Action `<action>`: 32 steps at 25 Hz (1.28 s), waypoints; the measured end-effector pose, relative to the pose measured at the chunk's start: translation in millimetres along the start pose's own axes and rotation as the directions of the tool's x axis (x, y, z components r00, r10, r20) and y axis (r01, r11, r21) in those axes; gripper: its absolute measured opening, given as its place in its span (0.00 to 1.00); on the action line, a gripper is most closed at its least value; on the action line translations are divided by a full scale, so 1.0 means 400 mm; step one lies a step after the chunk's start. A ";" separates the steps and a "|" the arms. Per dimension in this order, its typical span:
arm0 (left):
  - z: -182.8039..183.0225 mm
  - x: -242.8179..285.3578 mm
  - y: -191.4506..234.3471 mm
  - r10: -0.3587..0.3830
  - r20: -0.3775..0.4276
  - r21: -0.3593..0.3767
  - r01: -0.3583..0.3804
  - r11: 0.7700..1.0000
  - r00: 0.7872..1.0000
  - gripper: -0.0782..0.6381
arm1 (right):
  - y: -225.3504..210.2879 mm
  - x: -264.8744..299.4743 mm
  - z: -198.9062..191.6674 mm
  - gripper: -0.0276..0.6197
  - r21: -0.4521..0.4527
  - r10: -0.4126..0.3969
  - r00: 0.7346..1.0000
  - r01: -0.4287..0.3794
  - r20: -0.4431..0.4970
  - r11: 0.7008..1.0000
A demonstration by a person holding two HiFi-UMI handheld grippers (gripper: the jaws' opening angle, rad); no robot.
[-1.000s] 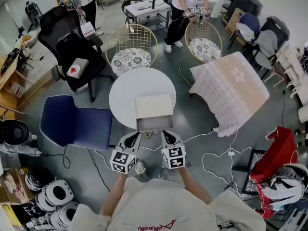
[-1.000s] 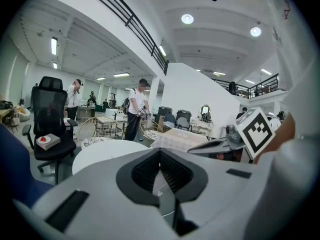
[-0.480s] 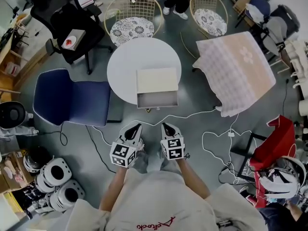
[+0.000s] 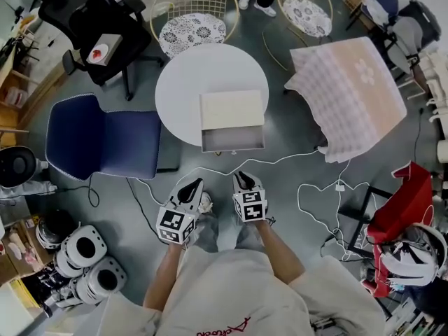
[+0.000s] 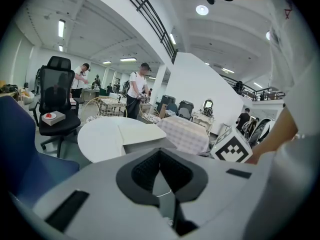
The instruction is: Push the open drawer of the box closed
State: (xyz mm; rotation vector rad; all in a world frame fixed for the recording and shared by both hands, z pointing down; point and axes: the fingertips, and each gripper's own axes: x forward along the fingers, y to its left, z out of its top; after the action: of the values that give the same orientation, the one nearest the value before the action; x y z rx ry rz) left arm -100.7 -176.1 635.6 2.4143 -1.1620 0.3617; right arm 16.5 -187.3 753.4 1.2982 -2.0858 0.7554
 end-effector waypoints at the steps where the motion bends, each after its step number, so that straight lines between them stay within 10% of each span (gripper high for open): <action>1: -0.001 -0.001 0.001 0.001 0.001 -0.001 -0.001 1.000 1.000 0.13 | 0.000 0.011 -0.002 0.22 -0.001 0.006 1.000 -0.006 -0.005 1.000; 14: -0.029 -0.016 -0.005 -0.001 -0.015 -0.028 0.001 1.000 1.000 0.13 | -0.049 0.139 -0.024 0.40 0.003 -0.016 0.996 0.016 -0.088 1.000; 26: -0.044 -0.013 0.005 -0.015 -0.037 -0.018 0.014 1.000 0.999 0.13 | -0.064 0.233 0.019 0.39 -0.019 -0.034 0.992 0.032 -0.121 0.999; 32: -0.054 -0.009 -0.004 -0.024 -0.045 -0.024 0.022 0.999 0.999 0.13 | -0.096 0.232 0.029 0.21 -0.022 -0.092 0.987 0.090 -0.129 0.996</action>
State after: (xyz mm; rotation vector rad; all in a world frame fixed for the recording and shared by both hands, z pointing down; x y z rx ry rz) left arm -102.6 -162.4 652.6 2.3848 -1.1118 0.3920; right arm 15.1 -265.2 818.0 1.2912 -1.9133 0.7601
